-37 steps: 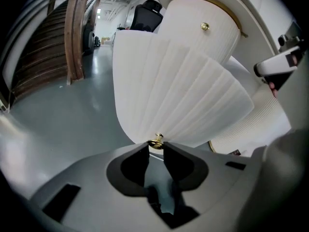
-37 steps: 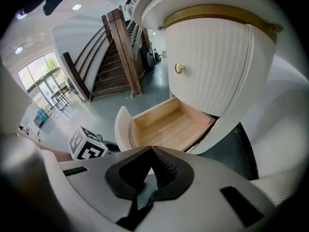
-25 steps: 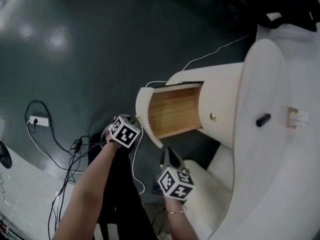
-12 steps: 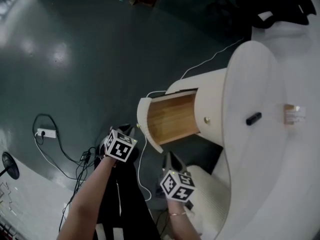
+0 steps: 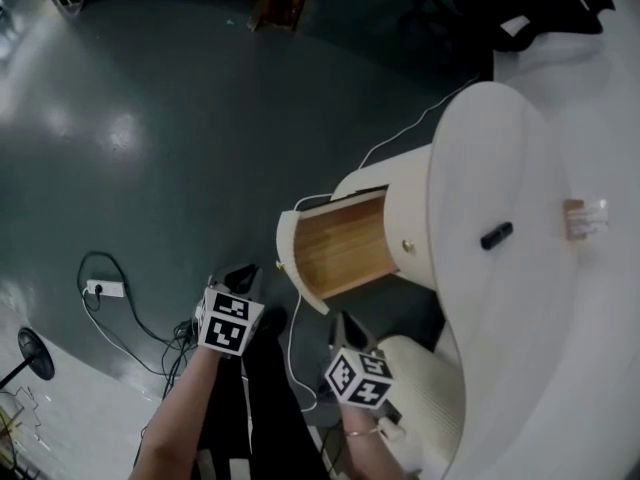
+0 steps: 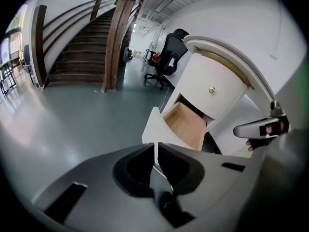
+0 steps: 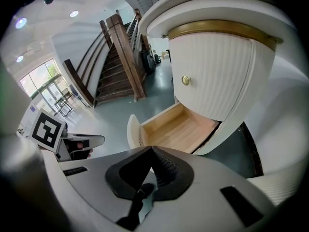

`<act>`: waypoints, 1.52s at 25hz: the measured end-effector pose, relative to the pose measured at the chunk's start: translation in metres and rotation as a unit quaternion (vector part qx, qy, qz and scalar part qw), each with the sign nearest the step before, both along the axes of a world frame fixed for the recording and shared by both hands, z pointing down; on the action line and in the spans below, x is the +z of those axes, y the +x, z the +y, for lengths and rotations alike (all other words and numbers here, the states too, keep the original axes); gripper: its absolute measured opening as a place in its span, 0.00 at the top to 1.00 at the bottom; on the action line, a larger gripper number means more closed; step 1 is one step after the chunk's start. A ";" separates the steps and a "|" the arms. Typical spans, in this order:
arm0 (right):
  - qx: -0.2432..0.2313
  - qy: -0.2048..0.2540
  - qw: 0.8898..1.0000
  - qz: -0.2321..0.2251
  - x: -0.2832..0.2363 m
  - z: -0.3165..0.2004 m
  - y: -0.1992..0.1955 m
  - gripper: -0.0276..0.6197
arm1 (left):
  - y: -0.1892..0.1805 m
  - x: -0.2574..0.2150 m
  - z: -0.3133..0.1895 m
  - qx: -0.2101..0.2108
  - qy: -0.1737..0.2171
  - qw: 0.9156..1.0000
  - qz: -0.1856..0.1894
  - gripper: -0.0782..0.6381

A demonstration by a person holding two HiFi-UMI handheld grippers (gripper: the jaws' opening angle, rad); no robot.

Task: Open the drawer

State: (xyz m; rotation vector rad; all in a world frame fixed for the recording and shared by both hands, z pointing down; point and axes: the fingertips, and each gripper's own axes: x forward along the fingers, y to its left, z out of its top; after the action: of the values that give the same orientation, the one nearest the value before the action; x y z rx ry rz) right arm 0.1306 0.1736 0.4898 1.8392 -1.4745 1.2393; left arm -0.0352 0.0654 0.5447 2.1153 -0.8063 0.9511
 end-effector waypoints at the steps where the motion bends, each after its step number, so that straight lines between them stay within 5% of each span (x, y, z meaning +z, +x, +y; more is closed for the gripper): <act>1: -0.001 0.000 1.000 0.000 -0.001 0.000 0.000 0.95 | -0.003 -0.003 -0.001 -0.002 0.003 1.000 -0.001 0.86; 16: -0.033 -0.009 0.999 0.020 0.001 0.005 -0.007 0.95 | -0.026 -0.022 -0.013 0.004 0.028 1.000 -0.010 0.86; 38: -0.044 -0.018 0.999 0.017 0.006 0.003 -0.017 0.95 | -0.029 -0.007 0.000 -0.003 0.008 1.000 -0.004 0.86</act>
State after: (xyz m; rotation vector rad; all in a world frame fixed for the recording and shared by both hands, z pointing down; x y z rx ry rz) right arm 0.1136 0.1769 0.4955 1.7444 -1.4882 1.1798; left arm -0.0639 0.0651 0.5376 2.1239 -0.8259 0.9529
